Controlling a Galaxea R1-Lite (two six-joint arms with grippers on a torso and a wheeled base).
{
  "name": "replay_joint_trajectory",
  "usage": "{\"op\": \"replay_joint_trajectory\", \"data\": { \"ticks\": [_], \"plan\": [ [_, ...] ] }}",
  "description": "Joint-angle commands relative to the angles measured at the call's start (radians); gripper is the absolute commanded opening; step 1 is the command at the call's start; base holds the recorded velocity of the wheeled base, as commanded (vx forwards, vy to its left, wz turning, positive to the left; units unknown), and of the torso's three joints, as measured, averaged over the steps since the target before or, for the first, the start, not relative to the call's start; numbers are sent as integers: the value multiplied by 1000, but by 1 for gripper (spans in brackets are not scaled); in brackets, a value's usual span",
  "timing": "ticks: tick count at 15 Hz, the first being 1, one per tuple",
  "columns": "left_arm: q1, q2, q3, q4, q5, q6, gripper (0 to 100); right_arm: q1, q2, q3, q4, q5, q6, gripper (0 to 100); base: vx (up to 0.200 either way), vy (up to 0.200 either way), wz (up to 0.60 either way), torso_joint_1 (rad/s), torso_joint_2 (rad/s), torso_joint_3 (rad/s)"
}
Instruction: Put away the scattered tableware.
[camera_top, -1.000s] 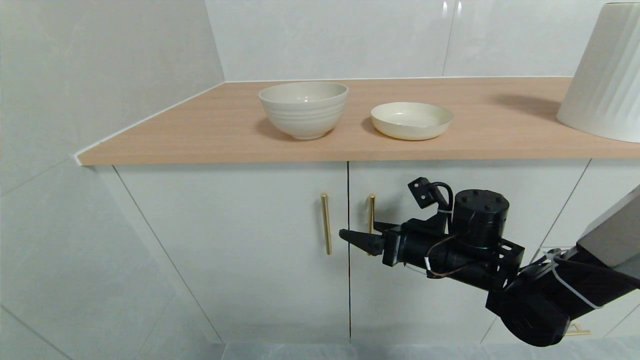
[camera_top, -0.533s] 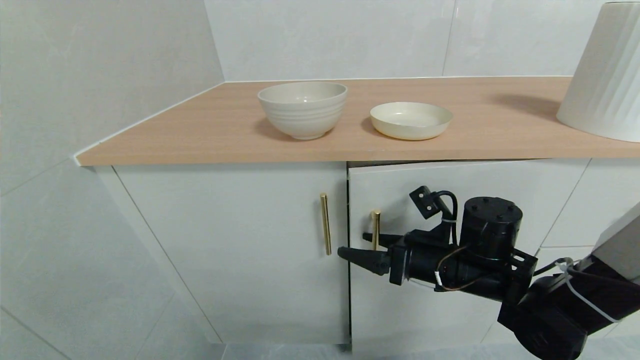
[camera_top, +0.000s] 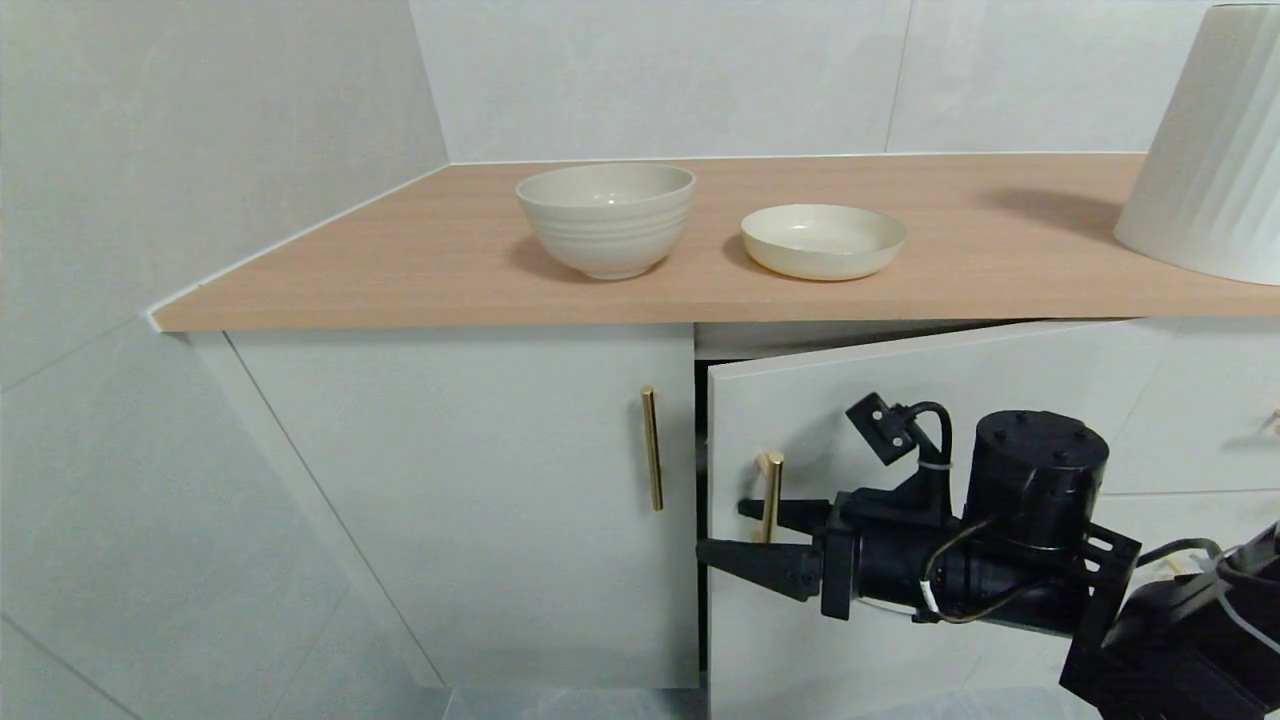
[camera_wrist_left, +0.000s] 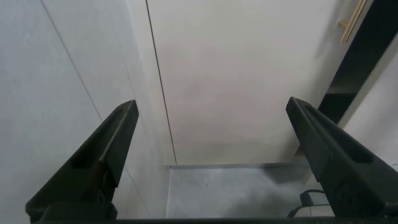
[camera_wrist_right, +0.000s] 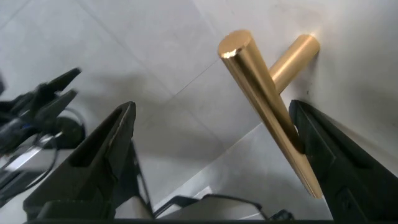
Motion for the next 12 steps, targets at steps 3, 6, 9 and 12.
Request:
{"op": "replay_joint_trajectory", "data": {
  "ticks": [3,6,9,12],
  "plan": [
    [0,0,0,0,0,3,100,-1,-45,49,-6,27,-2,100,0,0,0,0,0,0],
    [0,0,0,2,-3,44,100,1,-45,52,-6,27,-1,100,0,0,0,0,0,0],
    [-1,9,-91,-41,-66,65,100,8,-45,56,-9,27,-2,100,0,0,0,0,0,0],
    [-12,218,-350,143,-320,32,100,18,-59,61,-9,26,-1,100,0,0,0,0,0,0]
  ]
}}
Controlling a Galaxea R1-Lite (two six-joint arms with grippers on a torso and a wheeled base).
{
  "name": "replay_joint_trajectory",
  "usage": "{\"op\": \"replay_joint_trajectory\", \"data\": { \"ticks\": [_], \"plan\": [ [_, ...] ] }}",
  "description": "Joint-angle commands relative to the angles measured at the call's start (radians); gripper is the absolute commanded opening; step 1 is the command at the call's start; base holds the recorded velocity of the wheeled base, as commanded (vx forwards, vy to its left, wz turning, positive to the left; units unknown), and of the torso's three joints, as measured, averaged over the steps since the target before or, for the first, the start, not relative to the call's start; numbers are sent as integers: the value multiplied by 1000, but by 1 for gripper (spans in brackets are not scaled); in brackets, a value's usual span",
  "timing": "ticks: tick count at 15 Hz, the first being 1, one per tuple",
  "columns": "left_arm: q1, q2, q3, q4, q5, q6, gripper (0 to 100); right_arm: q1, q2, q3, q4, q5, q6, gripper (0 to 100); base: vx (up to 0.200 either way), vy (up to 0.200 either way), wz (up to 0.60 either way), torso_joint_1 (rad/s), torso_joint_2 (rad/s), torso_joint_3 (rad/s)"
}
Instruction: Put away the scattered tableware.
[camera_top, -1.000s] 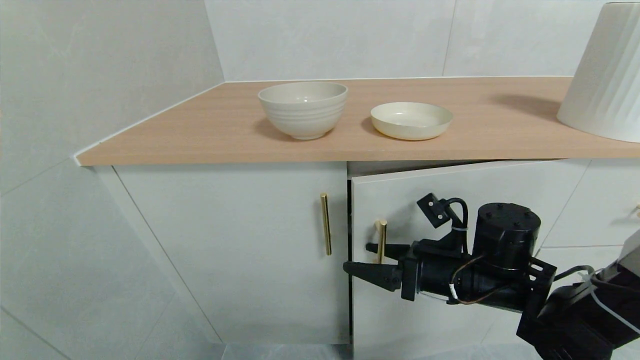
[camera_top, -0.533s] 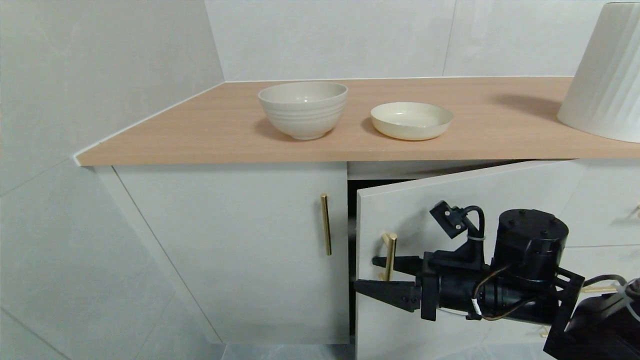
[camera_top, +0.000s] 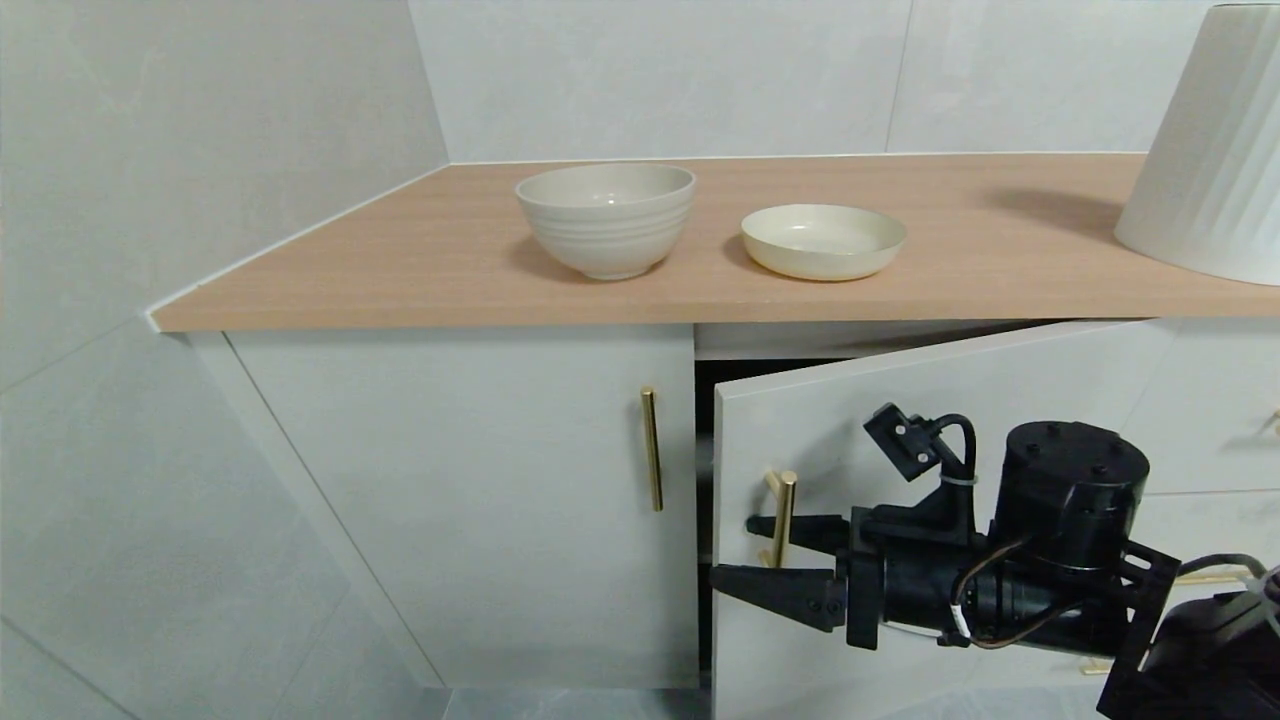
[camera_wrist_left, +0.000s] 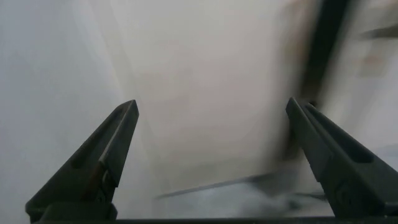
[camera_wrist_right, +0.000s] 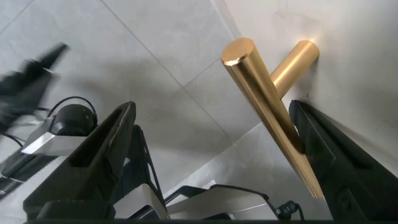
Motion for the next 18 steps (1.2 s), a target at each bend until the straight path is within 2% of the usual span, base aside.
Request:
{"op": "replay_joint_trajectory", "data": {
  "ticks": [1,2,3,4,6,7,8,9,10,12,14,15,16,18],
  "plan": [
    [-7,300,-255,98,-223,-69,100,4,-17,4,-2,3,1,100,0,0,0,0,0,0],
    [-7,431,-332,89,-318,-102,100,5,-23,10,-2,3,1,100,0,0,0,0,0,0],
    [-7,521,-381,87,-384,-115,100,7,-26,10,-2,3,1,100,0,0,0,0,0,0],
    [-9,684,-450,86,-499,-113,100,9,-26,12,-2,3,1,100,0,0,0,0,0,0],
    [-30,899,-519,46,-599,-110,100,7,-23,10,-2,3,1,100,0,0,0,0,0,0],
    [-50,968,-528,18,-617,-112,100,7,-23,12,-2,3,2,100,0,0,0,0,0,0],
    [-127,1092,-527,-66,-617,-121,100,7,-28,23,-2,3,2,100,0,0,0,0,0,0],
    [-162,1166,-522,-118,-613,-121,100,7,-29,23,-2,3,2,100,0,0,0,0,0,0],
    [-176,1221,-521,-158,-611,-121,100,7,-26,23,-2,3,4,100,0,0,0,0,0,0],
    [-225,1333,-513,-259,-610,-147,100,7,-23,26,-2,3,4,100,0,0,0,0,0,0],
    [-265,1368,-468,-318,-610,-158,100,7,-23,27,-2,3,4,100,0,0,0,0,0,0],
    [-308,1402,-432,-381,-610,-164,100,7,-23,32,-2,3,4,100,0,0,0,0,0,0],
    [-331,1419,-418,-425,-608,-176,100,7,-23,37,-2,3,4,100,0,0,0,0,0,0],
    [-359,1423,-410,-473,-608,-227,100,7,-22,37,-2,3,4,100,0,0,0,0,0,0]
  ]
}}
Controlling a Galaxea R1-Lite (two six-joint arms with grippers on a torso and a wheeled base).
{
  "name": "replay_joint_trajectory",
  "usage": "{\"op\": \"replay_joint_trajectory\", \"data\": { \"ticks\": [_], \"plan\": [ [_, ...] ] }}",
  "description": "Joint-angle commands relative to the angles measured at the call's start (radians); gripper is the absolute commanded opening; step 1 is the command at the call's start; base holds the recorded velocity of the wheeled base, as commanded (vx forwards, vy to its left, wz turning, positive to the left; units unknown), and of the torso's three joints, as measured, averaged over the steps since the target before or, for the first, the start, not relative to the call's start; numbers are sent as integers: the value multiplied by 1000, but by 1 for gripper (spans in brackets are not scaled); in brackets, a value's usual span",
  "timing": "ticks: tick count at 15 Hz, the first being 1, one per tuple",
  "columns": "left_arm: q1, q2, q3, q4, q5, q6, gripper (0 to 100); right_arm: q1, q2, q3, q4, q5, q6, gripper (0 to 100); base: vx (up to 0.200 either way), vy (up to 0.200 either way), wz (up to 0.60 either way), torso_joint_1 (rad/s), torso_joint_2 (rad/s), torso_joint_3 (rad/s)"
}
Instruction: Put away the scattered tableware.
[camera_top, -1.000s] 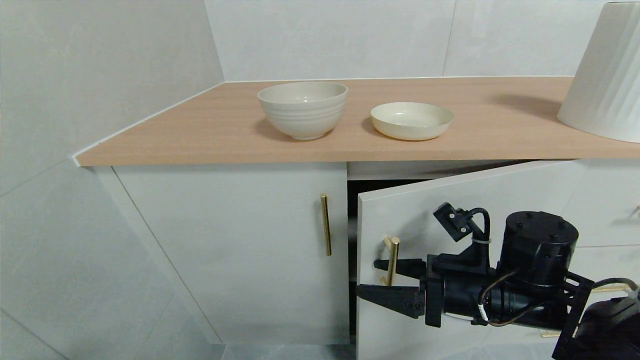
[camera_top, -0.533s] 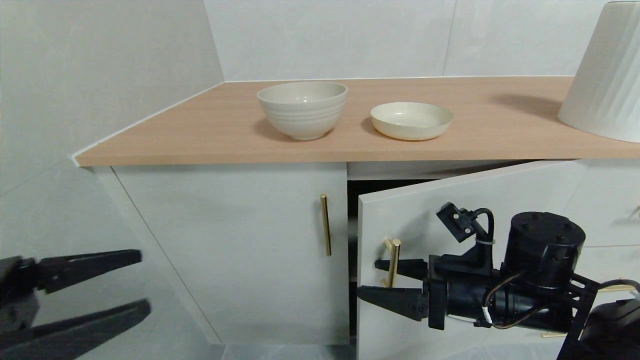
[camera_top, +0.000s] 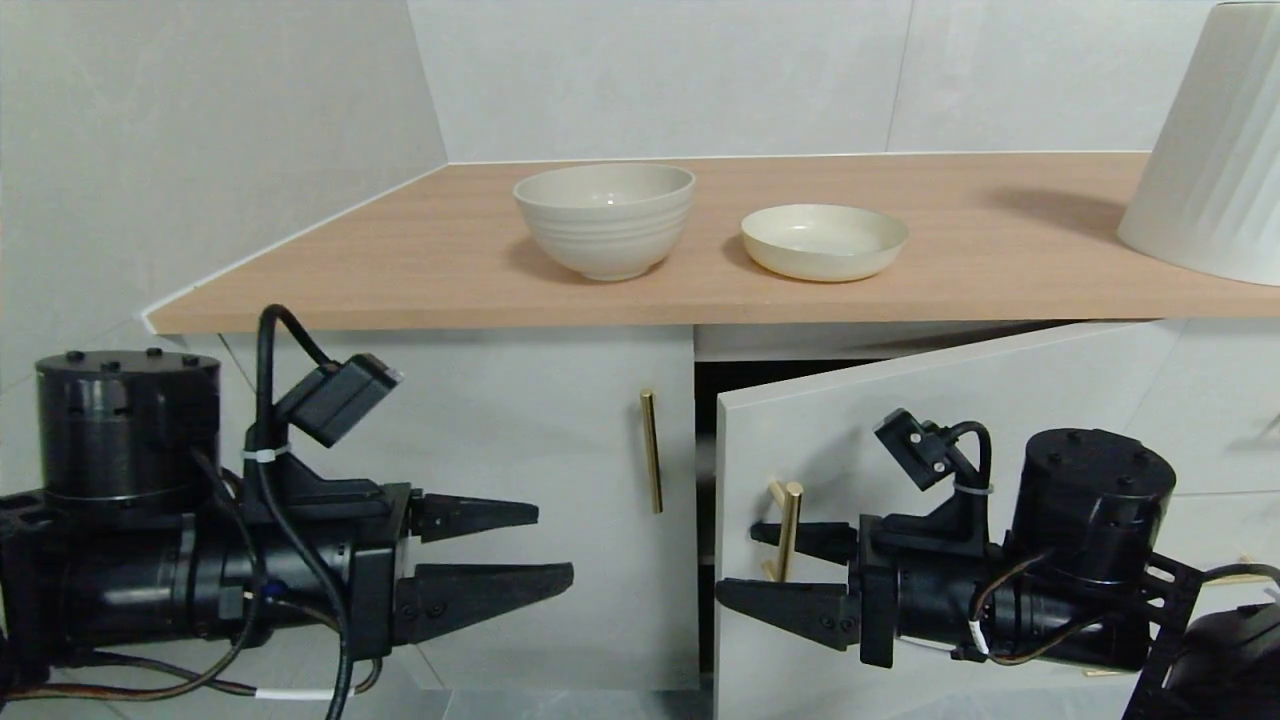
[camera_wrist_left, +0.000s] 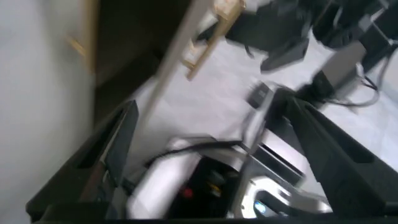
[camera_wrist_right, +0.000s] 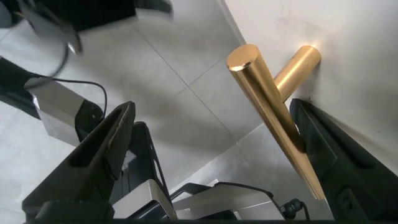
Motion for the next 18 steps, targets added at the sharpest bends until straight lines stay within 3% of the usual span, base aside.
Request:
{"op": "replay_joint_trajectory", "data": {
  "ticks": [1,5,6,7,9,12,16,18],
  "plan": [
    [-34,46,10,-24,0,-33,0,0,3,1,4,-1,1,100,0,0,0,0,0,0],
    [-44,170,-12,-167,6,-48,0,0,13,6,4,-2,1,100,0,0,0,0,0,0],
    [-55,207,-37,-192,11,-70,0,0,10,6,4,-2,1,100,0,0,0,0,0,0],
    [-80,253,-66,-213,31,-88,0,0,3,8,4,-2,1,100,0,0,0,0,0,0],
    [-112,324,-107,-259,95,-91,0,0,-3,11,4,-2,1,100,0,0,0,0,0,0],
    [-149,425,-107,-393,146,-113,0,0,-3,15,4,-2,-1,100,0,0,0,0,0,0],
    [-196,508,-84,-606,215,-113,0,0,-12,20,4,-2,-1,100,0,0,0,0,0,0],
    [-213,537,-60,-721,218,-120,0,0,-13,24,4,-1,1,100,0,0,0,0,0,0]
  ]
}}
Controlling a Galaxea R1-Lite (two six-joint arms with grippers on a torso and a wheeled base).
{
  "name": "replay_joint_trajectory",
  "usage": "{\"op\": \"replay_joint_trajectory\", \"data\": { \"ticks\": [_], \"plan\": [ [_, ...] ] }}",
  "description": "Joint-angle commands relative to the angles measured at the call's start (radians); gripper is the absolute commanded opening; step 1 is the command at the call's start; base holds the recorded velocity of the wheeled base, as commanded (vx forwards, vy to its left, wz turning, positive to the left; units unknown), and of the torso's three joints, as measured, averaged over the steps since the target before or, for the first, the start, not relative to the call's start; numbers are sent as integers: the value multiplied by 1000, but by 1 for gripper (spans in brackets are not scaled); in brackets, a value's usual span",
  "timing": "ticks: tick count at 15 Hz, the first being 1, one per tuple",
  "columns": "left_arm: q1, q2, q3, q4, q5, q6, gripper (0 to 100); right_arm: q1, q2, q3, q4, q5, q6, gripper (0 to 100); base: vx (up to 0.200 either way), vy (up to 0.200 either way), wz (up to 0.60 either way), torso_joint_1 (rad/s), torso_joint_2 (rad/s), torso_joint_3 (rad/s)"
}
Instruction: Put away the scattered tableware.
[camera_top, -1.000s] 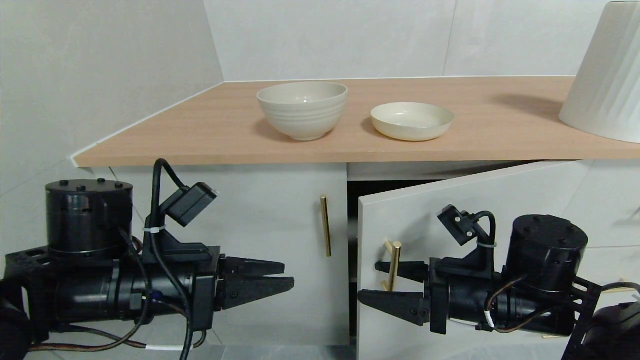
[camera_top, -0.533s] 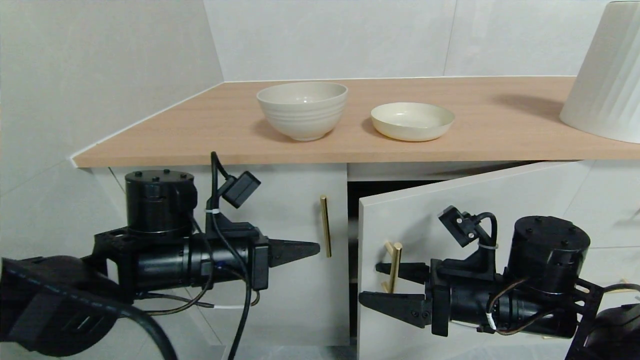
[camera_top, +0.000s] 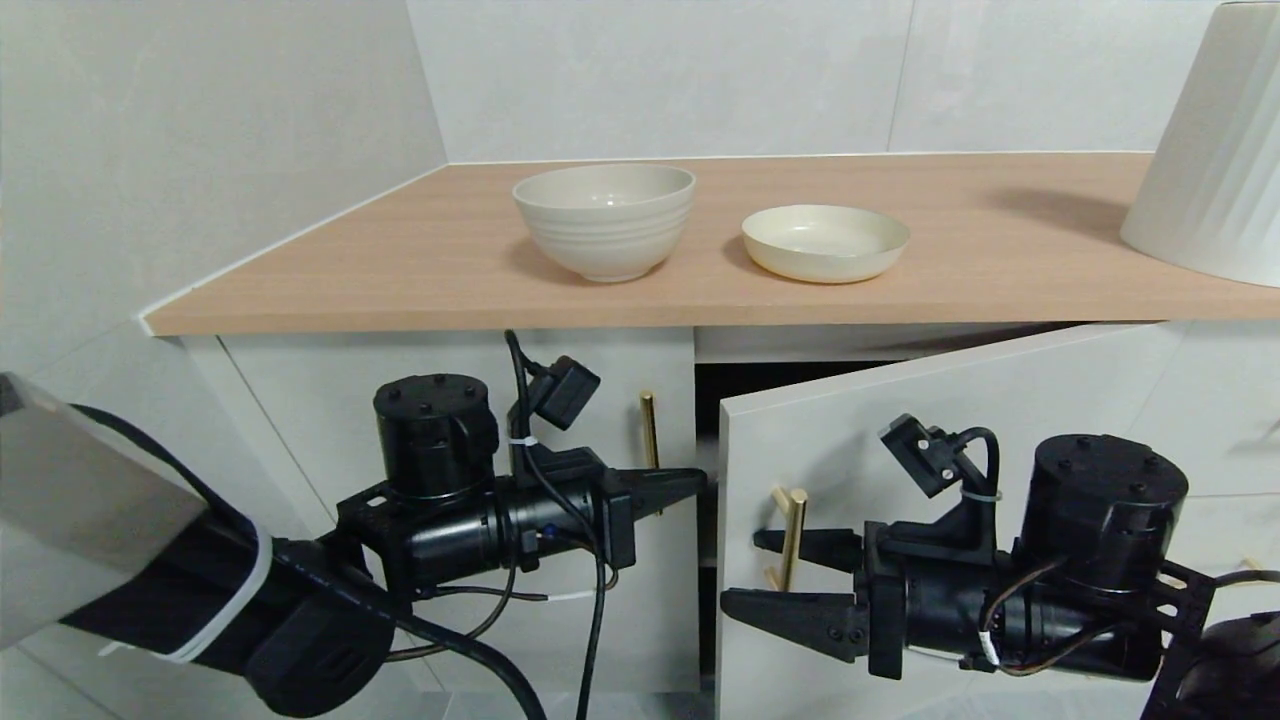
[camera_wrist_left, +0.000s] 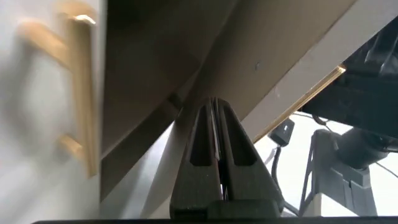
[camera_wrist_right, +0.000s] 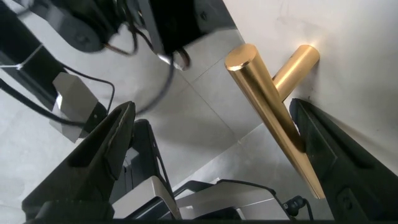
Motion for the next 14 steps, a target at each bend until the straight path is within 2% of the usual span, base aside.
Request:
{"op": "replay_joint_trajectory", "data": {
  "ticks": [1,4,5,7,11,14],
  "plan": [
    [-27,49,19,-52,1,-6,0,-1,-2,6,-1,0,0,100,0,0,0,0,0,0],
    [-44,46,27,-74,5,-5,0,-1,-5,8,-1,0,-1,100,0,0,0,0,0,0],
    [-59,56,25,-83,51,0,0,-1,-13,11,-1,5,-1,100,0,0,0,0,0,0],
    [-82,84,17,-114,80,2,0,-1,-13,13,-1,8,-1,100,0,0,0,0,0,0],
    [-87,153,0,-210,87,0,0,-1,-11,14,1,8,-1,100,0,0,0,0,0,0],
    [-110,187,-3,-266,87,0,0,-3,-10,13,1,8,-1,100,0,0,0,0,0,0]
  ]
}}
